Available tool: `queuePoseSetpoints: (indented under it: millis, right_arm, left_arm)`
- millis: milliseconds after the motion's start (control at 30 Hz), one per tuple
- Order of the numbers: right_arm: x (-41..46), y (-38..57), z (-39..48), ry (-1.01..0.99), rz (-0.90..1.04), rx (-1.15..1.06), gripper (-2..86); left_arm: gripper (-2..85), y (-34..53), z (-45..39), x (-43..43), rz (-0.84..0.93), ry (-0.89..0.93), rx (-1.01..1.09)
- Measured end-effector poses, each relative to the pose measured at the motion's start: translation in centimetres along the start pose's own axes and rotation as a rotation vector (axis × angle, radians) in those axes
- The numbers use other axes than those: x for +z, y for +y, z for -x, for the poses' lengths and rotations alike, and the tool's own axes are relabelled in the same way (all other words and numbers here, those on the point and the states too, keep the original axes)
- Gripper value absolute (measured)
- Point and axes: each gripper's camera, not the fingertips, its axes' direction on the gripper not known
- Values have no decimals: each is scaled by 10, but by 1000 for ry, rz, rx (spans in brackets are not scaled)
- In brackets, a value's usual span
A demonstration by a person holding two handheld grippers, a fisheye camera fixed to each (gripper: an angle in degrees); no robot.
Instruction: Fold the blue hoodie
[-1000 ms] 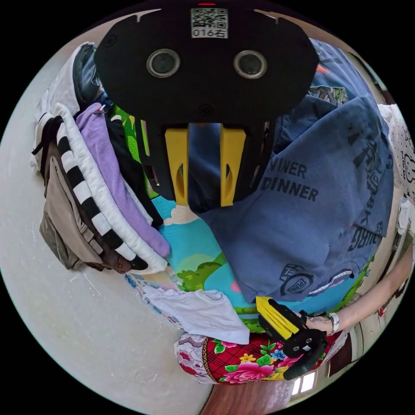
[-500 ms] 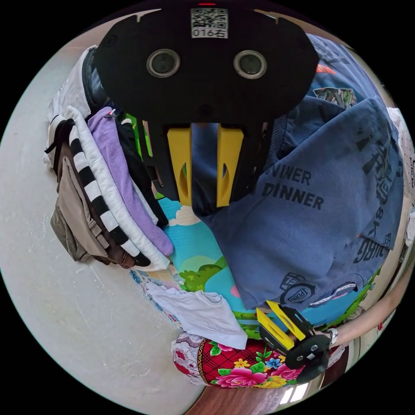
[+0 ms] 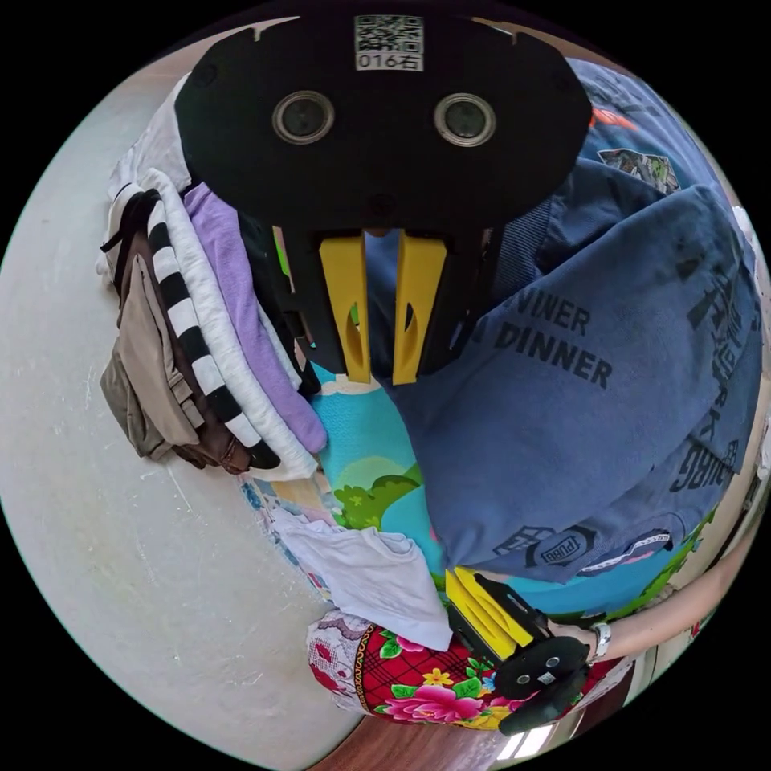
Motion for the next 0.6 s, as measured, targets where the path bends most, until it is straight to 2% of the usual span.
queuePoseSetpoints:
  millis: [133,167,267,400,500,600]
  right_arm:
    - [-1,26,11,-8,-29,71,47]
    - [0,30,13,1,-27,80,47]
    - [-1,53,24,36,-24,125,39]
    - [-16,92,55,40,-21,163,20]
    - [-42,132,98,21,-96,135,12]
    - [-75,168,148,-118,-178,87,9]
  left_arm:
    - [-2,10,4,13,50,94,-62]
    - [4,13,1,6,8,67,-73]
    - [35,20,5,-7,29,82,-148]
    - [2,40,13,-41,34,-58,-313]
    - [-7,55,-4,-83,2,71,-333]
    - [-9,80,-37,-132,-44,276,-415]
